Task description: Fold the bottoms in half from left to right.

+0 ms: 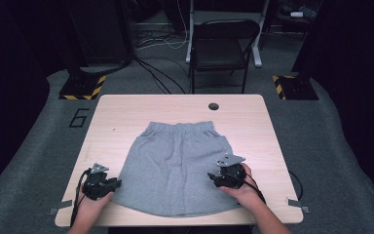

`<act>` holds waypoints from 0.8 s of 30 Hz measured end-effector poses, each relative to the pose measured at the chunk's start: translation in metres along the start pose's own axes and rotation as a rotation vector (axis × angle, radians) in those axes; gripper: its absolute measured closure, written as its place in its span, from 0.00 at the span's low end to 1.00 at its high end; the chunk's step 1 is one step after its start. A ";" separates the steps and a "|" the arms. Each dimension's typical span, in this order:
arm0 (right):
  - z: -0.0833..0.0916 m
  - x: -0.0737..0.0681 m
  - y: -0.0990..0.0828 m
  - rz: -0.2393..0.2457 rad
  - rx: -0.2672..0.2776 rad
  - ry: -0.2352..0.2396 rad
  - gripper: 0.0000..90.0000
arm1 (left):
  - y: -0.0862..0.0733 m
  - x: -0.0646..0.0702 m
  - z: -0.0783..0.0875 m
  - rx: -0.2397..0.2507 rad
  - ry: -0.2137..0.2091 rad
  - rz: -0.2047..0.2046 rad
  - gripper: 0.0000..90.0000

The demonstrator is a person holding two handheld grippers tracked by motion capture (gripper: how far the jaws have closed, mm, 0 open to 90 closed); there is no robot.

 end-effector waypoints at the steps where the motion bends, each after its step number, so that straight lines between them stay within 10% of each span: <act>1: 0.000 0.000 0.000 -0.004 0.000 -0.003 0.40 | 0.001 0.001 -0.001 0.011 0.008 0.008 0.86; 12: 0.000 0.001 0.000 0.016 -0.004 0.007 0.39 | 0.002 0.001 -0.001 -0.009 -0.014 0.001 0.96; 24: 0.000 0.000 0.001 0.013 0.007 0.003 0.39 | 0.021 0.011 0.009 0.075 -0.077 0.083 0.97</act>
Point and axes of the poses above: each handheld gripper's, and its own axes: z roughly backward along the jaws, y roughly out of its top, x roughly to its right, the point moved 8 cm from there along -z, roughly forward along the jaws, and after that the axes turned 12 degrees about x, right-handed, at the moved point
